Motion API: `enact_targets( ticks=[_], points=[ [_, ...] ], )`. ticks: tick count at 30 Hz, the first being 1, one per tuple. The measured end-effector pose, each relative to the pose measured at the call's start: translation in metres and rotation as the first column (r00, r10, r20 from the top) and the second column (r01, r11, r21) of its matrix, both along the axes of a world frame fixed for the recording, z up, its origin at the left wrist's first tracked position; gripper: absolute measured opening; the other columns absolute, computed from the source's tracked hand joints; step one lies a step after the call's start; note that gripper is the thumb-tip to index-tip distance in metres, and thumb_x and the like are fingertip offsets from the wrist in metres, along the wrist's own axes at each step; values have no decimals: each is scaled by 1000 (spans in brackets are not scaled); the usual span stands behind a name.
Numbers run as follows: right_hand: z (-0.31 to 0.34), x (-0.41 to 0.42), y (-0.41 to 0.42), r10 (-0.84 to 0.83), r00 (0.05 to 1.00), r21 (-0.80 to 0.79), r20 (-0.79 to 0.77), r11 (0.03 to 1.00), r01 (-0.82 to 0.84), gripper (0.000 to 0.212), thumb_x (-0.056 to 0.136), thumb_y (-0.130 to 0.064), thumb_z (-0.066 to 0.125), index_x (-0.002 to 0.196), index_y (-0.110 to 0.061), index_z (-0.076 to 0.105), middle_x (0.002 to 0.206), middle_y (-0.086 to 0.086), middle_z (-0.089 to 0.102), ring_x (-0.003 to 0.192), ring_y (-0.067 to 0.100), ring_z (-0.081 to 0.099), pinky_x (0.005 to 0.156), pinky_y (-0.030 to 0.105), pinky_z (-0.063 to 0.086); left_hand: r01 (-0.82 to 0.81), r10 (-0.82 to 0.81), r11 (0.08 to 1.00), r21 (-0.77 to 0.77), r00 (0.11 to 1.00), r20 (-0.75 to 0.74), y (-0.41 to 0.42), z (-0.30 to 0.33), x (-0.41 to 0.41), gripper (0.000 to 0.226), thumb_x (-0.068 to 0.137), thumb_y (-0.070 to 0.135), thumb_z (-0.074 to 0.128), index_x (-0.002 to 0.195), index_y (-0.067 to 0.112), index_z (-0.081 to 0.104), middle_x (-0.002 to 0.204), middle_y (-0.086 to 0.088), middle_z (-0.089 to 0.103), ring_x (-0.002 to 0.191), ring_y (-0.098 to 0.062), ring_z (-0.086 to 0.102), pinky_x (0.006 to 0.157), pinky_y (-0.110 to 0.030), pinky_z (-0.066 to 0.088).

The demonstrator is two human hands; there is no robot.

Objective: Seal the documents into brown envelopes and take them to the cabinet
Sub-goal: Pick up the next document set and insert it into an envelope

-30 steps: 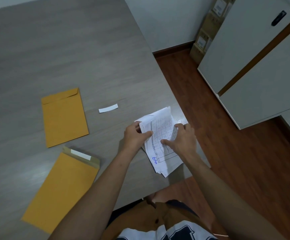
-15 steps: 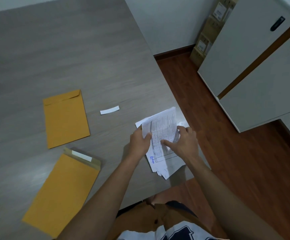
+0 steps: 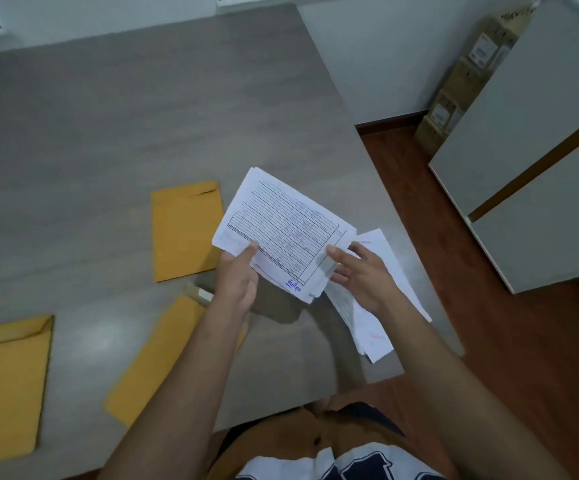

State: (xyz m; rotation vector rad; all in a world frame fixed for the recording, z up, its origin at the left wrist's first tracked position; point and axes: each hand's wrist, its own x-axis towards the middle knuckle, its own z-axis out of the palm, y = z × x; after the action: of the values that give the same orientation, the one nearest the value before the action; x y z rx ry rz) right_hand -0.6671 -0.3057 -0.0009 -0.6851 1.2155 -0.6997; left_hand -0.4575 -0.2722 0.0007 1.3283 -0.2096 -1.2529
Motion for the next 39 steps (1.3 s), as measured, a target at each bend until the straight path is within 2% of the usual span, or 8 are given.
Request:
enact_targets(
  ticks=[5,8,14,20,25,28,33,39],
  points=[
    [4,74,21,33,968,0,250,999,-34,51,77,-10,78,124,-8,60,121,8,69,113,27,65,95,46,52,-38,37,998,-47,999,-17,35,5,52,29,92,-2,57,115,16,63,114,-4,71,104,-21,68,86,-37,56],
    [6,106,30,86,990,-102,108,992,-75,40,79,-7,77,118,-10,65,115,7,71,109,25,67,93,45,54,-46,46,999,-1,997,61,67,7,97,27,84,-5,66,103,14,67,99,-2,74,90,-19,70,72,-30,56],
    [10,144,51,174,979,-290,-103,937,-197,39,77,-6,79,114,-3,68,109,7,74,101,19,70,87,33,56,142,-175,983,113,901,397,124,13,171,36,76,-8,75,107,7,66,104,-9,72,93,-21,70,79,-30,58],
    [7,148,71,262,937,-320,-232,889,-328,31,72,-5,83,101,-7,74,97,4,76,90,14,73,79,26,58,206,-336,937,283,755,563,153,3,178,32,73,-11,74,94,13,68,93,-12,71,80,-12,67,80,-48,58],
    [-15,142,99,392,856,-243,-337,842,-481,28,68,-4,86,94,-9,75,92,4,76,88,19,73,74,29,60,196,-342,924,328,808,480,175,-13,165,42,71,-15,72,100,14,64,86,4,67,85,-22,68,59,-21,55],
    [-20,144,109,402,880,-209,-255,865,-455,34,68,-1,85,100,-8,74,93,2,77,88,17,74,72,24,59,114,-236,944,311,890,391,178,-23,161,39,69,-14,76,97,12,68,90,-2,71,82,-17,70,62,-26,58],
    [-25,152,114,377,899,-178,-221,891,-417,40,67,-4,86,104,-4,73,101,8,76,95,22,72,83,36,59,29,-157,939,343,924,350,178,-36,152,34,65,-12,79,85,13,69,90,-10,73,86,-24,71,76,-42,59],
    [-25,149,108,359,921,-156,-151,911,-381,51,70,-4,84,117,-12,68,107,3,74,99,19,71,82,32,59,35,-141,949,312,935,324,171,-32,154,33,68,-16,75,81,14,68,84,-6,72,82,-24,71,67,-32,59]
  ],
)
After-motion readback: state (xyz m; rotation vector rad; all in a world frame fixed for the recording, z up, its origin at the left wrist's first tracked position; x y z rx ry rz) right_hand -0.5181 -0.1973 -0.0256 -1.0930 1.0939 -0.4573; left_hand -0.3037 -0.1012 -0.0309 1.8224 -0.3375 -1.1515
